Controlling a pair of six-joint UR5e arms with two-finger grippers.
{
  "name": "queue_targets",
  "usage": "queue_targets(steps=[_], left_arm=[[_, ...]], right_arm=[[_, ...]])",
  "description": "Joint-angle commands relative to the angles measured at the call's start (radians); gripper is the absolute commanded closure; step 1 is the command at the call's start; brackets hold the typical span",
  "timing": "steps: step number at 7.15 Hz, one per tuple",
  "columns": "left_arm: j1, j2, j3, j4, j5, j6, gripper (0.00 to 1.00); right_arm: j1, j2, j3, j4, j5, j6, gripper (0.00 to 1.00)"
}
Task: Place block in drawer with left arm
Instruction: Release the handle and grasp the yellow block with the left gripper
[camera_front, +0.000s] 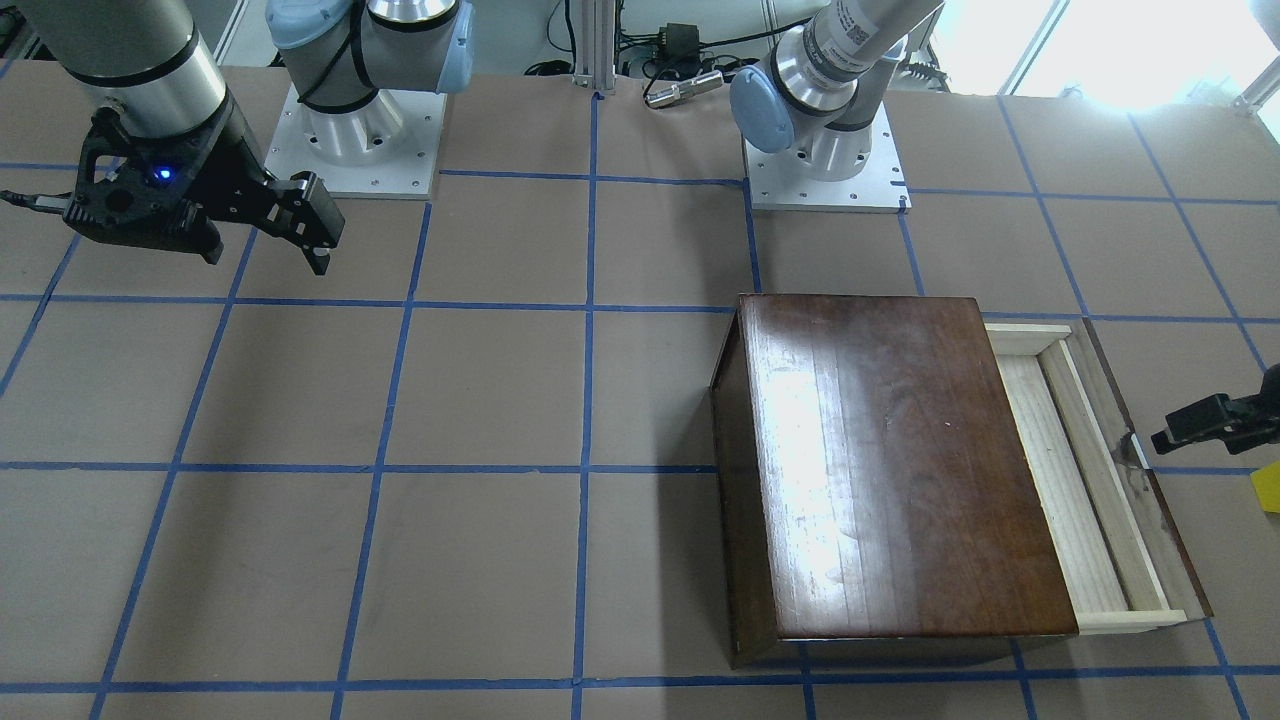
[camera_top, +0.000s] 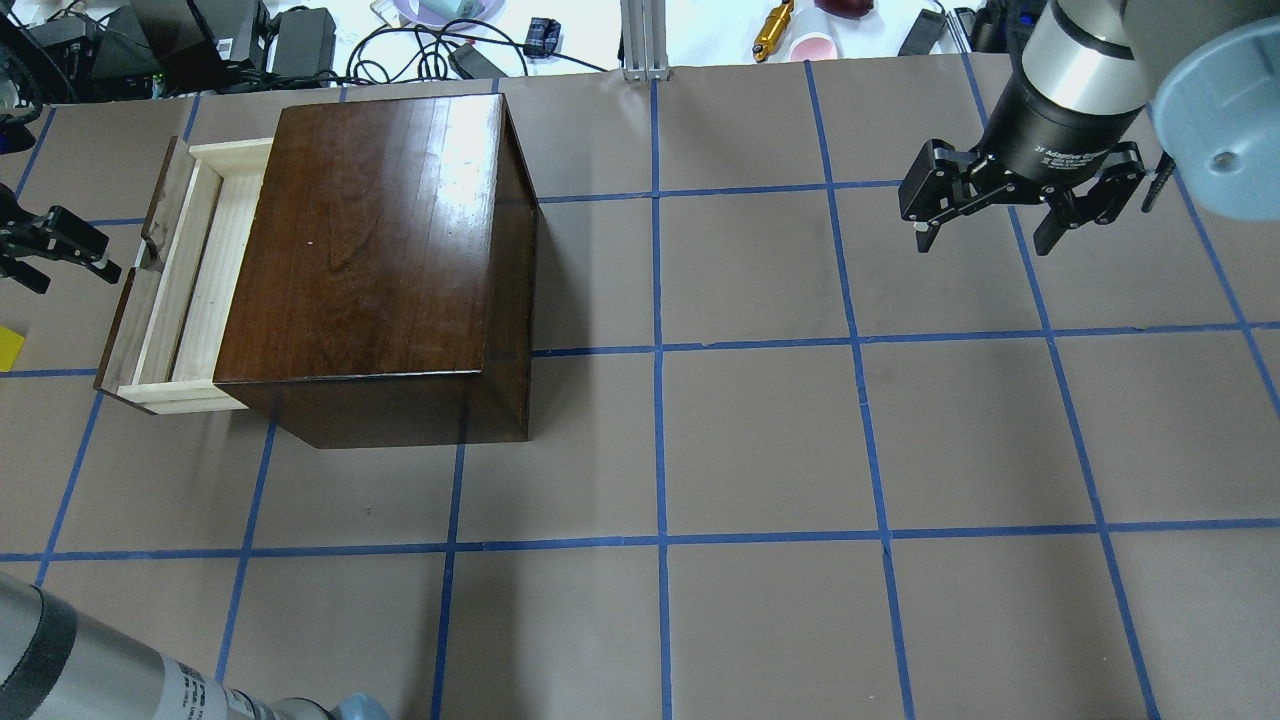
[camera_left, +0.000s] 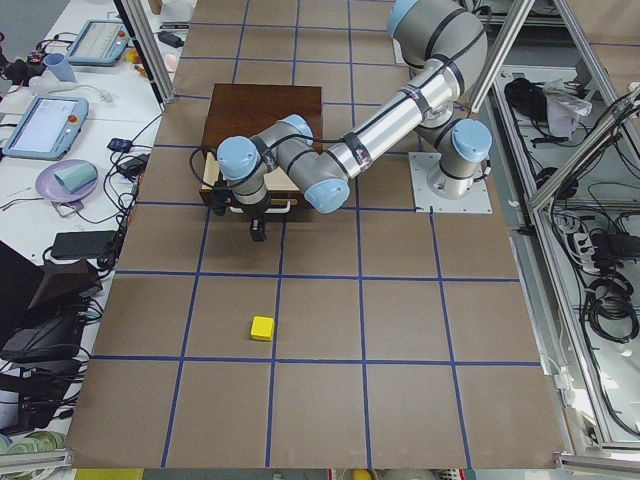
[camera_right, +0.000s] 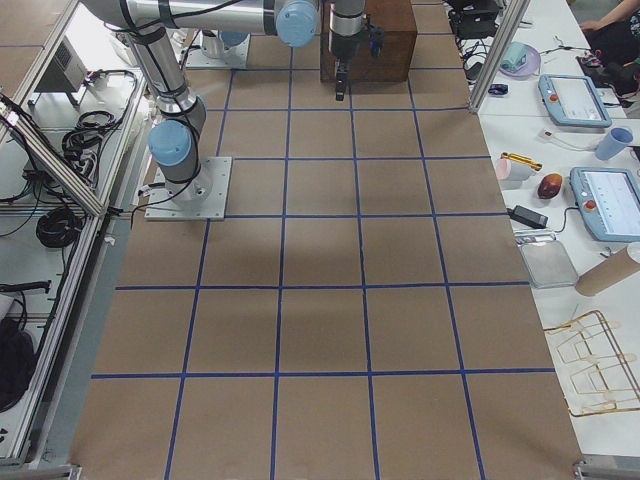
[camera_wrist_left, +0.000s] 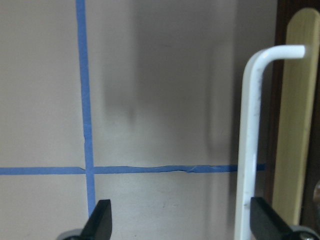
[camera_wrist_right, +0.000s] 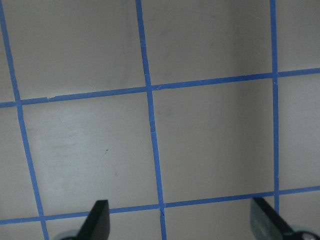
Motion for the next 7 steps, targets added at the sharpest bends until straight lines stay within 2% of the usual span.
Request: queue_targets(steps=[1,7], left_arm=[[0.017,-0.014,0.028,0.005,-0.016,0.004,0.00],[0.145,-0.173,0.082,0.218,-0.002,0.278,0.00]], right_arm=[[0.000,0.000,0.000,0.000,0.000,0.000,0.00],[0.000,0.000,0.000,0.000,0.000,0.000,0.00]])
